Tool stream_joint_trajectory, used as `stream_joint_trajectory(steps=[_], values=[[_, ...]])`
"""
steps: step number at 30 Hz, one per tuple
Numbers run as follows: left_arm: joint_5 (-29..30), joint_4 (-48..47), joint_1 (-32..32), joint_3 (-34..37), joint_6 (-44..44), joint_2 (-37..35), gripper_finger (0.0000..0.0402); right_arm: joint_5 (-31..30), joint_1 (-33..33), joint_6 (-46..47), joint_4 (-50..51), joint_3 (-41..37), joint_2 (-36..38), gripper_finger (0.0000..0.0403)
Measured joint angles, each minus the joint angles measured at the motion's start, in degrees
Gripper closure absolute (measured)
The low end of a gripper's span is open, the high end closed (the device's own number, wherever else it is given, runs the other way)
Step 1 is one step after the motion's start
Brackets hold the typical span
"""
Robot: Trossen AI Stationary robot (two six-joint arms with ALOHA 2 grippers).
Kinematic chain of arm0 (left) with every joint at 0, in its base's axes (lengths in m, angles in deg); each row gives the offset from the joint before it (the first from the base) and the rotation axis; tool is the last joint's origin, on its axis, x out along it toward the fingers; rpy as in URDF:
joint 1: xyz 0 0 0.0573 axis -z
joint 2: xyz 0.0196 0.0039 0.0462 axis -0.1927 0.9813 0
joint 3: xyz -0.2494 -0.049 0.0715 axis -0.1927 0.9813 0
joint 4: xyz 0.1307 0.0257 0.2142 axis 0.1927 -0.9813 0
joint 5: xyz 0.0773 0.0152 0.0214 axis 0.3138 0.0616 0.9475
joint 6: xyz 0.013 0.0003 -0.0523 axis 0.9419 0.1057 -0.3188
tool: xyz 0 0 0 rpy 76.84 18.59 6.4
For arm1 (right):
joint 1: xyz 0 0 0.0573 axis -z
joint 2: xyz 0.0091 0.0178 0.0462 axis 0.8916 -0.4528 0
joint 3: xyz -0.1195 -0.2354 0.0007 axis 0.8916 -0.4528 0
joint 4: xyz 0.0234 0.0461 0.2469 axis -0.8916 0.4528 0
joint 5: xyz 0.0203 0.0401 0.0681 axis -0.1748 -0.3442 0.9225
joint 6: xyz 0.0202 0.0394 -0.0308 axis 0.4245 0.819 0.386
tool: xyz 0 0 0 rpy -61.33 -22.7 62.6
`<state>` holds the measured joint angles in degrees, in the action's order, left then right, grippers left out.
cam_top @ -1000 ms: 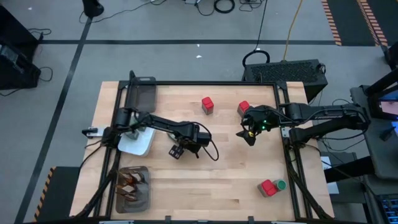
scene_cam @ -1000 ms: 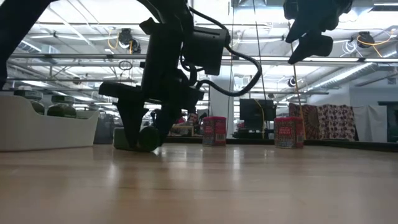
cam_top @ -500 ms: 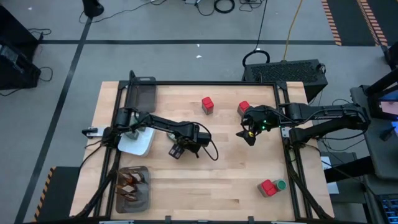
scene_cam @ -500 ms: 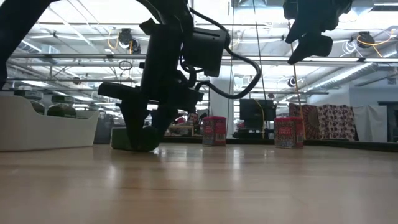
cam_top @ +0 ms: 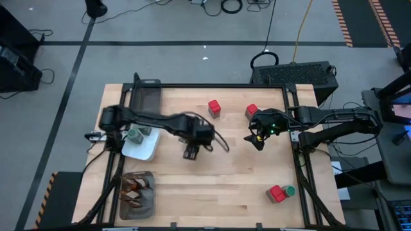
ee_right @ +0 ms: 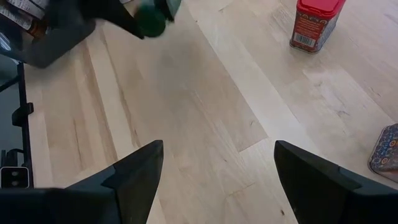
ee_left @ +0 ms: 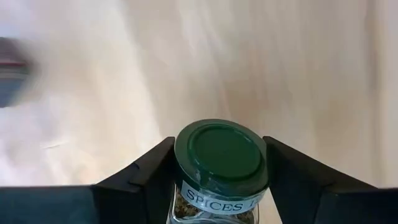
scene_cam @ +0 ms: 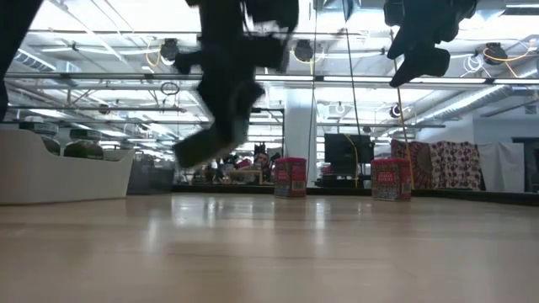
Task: Sort spices by type
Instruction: Put the green seasoning bottle into the white bin
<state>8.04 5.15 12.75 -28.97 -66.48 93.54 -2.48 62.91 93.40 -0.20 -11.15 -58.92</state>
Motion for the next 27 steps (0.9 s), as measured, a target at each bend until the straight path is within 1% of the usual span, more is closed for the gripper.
stream_joint_trajectory(steps=[2,5,8,11,14,17,20,22,25,27], values=[[0.5,3.7,-0.6,0.0,-4.7,-3.9,0.0186,0.0,0.0,0.0,0.0,0.0,0.0,0.0115],[3.1,10.1,-1.4,0.5,-10.9,-9.0,0.0186,0.0,0.0,0.0,0.0,0.0,0.0,0.0115],[5.8,18.7,-2.0,2.0,-16.0,-12.8,0.0186,0.0,0.0,0.0,-0.1,0.0,0.0,0.0115],[7.7,29.7,-2.5,6.5,-20.0,-15.7,0.0186,0.0,0.0,0.1,-0.1,0.0,0.0,0.0115],[10.9,39.2,-3.2,13.1,-25.8,-17.9,0.0186,0.0,0.0,0.4,-0.1,0.0,0.0,0.0115],[17.6,48.0,-3.6,20.9,-34.6,-19.7,0.0186,0.0,-0.7,1.3,0.2,0.0,0.0,0.0115],[24.5,54.7,-3.3,28.0,-42.3,-21.1,0.0186,0.0,-1.8,1.9,0.2,0.0,0.0,0.0115],[27.7,60.1,-2.6,31.7,-46.2,-21.0,0.0186,0.0,-2.4,1.9,0.0,0.0,0.0,0.0115],[33.2,63.5,-1.9,35.8,-51.7,-21.0,0.0186,-0.1,-3.0,1.9,-0.6,0.0,0.0,0.0115],[37.0,65.9,-1.4,38.0,-53.6,-21.0,0.0186,-0.1,-3.3,1.9,-0.7,0.0,0.0,0.0115]])
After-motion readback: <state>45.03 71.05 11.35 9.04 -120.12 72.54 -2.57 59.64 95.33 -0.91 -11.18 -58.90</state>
